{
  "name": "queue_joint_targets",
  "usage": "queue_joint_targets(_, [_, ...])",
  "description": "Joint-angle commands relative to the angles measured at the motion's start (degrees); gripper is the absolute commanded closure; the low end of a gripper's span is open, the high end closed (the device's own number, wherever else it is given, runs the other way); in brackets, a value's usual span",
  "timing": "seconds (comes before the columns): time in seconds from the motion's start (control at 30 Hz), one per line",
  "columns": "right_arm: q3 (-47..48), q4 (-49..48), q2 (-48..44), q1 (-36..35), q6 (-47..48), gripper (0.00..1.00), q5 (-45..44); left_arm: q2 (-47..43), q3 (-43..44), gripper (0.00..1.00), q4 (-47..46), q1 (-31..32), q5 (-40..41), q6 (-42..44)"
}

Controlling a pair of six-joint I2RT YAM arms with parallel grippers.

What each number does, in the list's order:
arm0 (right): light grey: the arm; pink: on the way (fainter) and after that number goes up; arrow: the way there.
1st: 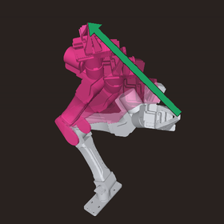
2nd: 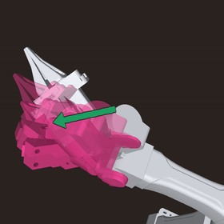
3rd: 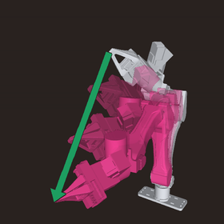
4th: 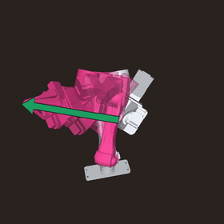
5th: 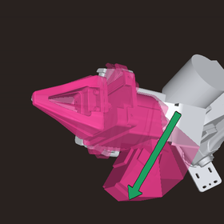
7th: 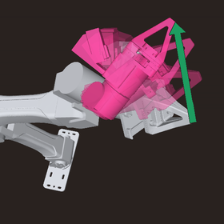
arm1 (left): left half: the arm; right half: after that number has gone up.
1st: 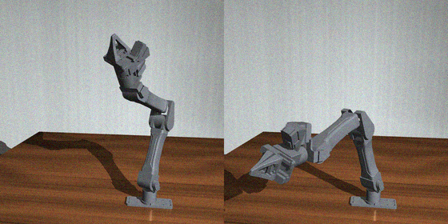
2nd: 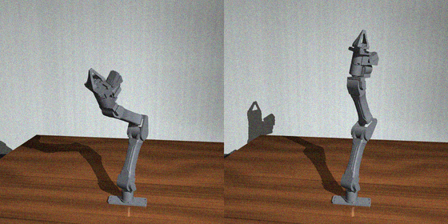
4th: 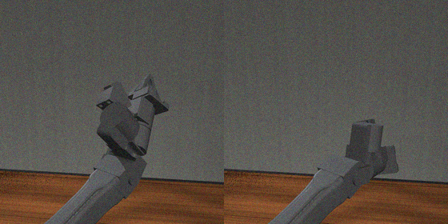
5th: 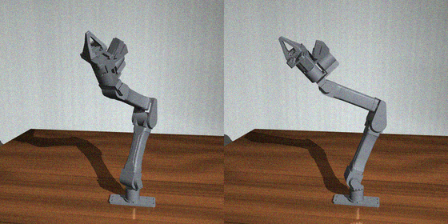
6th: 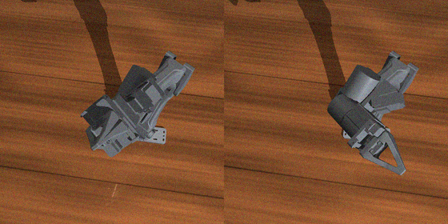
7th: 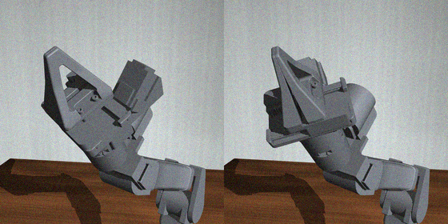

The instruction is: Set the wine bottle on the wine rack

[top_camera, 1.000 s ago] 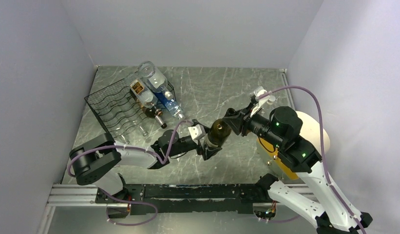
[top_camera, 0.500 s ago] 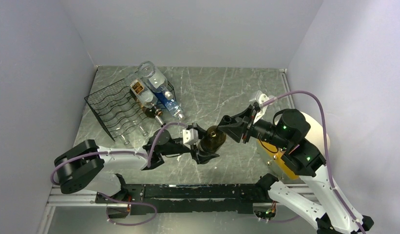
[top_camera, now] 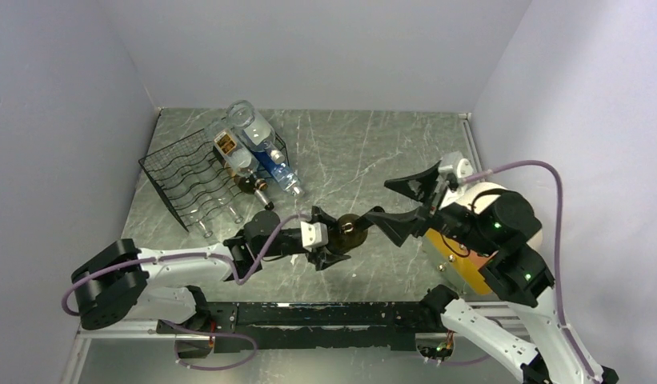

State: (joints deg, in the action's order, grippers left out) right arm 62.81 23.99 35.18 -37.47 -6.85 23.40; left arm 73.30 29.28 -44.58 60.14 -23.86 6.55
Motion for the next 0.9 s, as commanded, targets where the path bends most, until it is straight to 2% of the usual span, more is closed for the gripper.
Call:
queue_joint_targets(0.0, [3.3, 0.9, -1.0, 0.0, 0.3, 0.15, -5.2, -5.0, 3.9, 0.93, 5.0, -0.3, 7.1, 18.6])
queue_joint_targets(0.17, [7.4, 8.2, 1.8, 0.0, -1.6, 0.15, -13.8, -4.7, 9.6, 0.93, 16.9, -0.3, 16.2, 43.3])
queue_joint_targets(0.33, [11.0, 18.1, 5.8, 0.0, -0.2, 0.16, -16.1, -3.7, 10.0, 0.93, 19.1, -0.4, 27.3, 60.4])
queue_joint_targets(0.47, [11.5, 24.3, 7.8, 0.0, 0.4, 0.16, -16.5, -3.5, 10.7, 0.93, 19.5, -0.5, 29.6, 65.5])
queue_joint_targets(0.67, [7.6, 26.5, 8.4, 0.0, -1.4, 0.16, -15.7, -2.6, 13.8, 0.93, 20.7, -0.3, 31.0, 68.8])
queue_joint_targets(0.87, [3.7, 30.5, 12.2, 0.0, -0.6, 0.22, -9.3, -3.6, 18.6, 0.93, 28.7, -0.2, 26.2, 73.1])
